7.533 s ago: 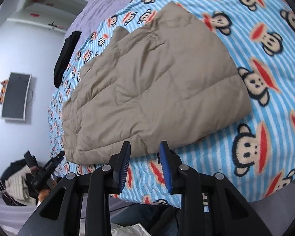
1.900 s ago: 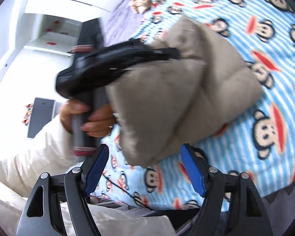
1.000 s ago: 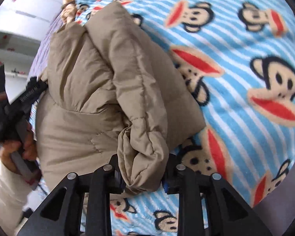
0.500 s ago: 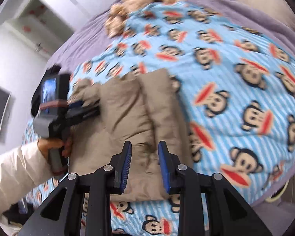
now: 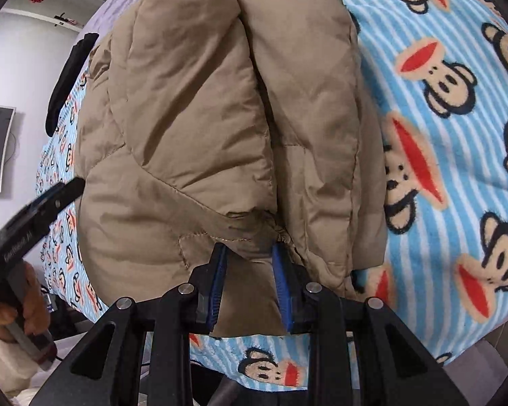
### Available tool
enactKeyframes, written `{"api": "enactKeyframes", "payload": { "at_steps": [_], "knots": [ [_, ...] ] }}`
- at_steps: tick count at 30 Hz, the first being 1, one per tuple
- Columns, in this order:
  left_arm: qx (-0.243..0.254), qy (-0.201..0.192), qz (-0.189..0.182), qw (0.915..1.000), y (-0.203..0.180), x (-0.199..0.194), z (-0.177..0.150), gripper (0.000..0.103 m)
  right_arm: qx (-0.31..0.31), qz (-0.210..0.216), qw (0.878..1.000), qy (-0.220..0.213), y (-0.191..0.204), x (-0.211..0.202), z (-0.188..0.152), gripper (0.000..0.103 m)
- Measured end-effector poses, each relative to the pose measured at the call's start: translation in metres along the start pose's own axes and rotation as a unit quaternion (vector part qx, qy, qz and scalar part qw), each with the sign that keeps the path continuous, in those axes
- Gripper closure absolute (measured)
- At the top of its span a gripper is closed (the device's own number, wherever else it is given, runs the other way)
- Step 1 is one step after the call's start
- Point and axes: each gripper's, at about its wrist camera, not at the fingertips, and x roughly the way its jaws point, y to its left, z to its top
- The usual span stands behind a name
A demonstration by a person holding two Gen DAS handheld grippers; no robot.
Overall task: Fold large clothes
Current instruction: 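Open both tools and withdraw from the folded beige jacket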
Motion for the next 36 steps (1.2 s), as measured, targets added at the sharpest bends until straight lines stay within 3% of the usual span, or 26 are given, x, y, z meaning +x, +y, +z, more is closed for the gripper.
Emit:
{"api": "enactKeyframes", "payload": {
  "at_steps": [6,9,10,11,12,18,23,28,36],
  "knots": [
    [0.016,0.005,-0.012,0.9998,0.002,-0.008,-0.005,0.033,0.014,0.001,1.000,-0.001,0.001,-0.009,0.003,0.071],
    [0.012,0.018,-0.030,0.9993,0.009,-0.006,-0.008,0.031,0.028,0.007,1.000,-0.011,0.005,-0.011,0.003,0.064],
    [0.005,0.021,-0.032,0.9993,0.012,-0.006,-0.011,0.024,0.030,0.005,0.999,-0.015,0.006,-0.012,0.003,0.061],
    [-0.002,0.021,-0.028,0.9994,0.016,-0.006,-0.014,0.011,0.028,0.001,0.999,-0.018,0.008,-0.014,0.002,0.058],
    [-0.007,0.018,-0.028,0.9994,0.019,-0.008,-0.017,0.008,0.025,-0.005,0.999,-0.020,0.014,-0.016,-0.001,0.057],
    [-0.006,0.018,-0.037,0.9991,0.035,-0.016,-0.032,0.008,0.013,-0.024,0.999,-0.034,0.038,-0.018,-0.012,0.053],
    [0.001,0.015,-0.047,0.9988,0.047,-0.017,-0.040,0.008,0.007,-0.032,0.998,-0.052,0.054,-0.021,-0.024,0.042],
    [0.008,0.012,-0.051,0.9986,0.057,-0.022,-0.046,0.008,0.016,-0.038,0.997,-0.069,0.063,-0.023,-0.036,0.038],
    [-0.003,0.011,-0.058,0.9982,0.063,-0.022,-0.037,0.008,0.016,-0.044,0.994,-0.097,0.067,-0.048,-0.033,0.029]
  ]
}}
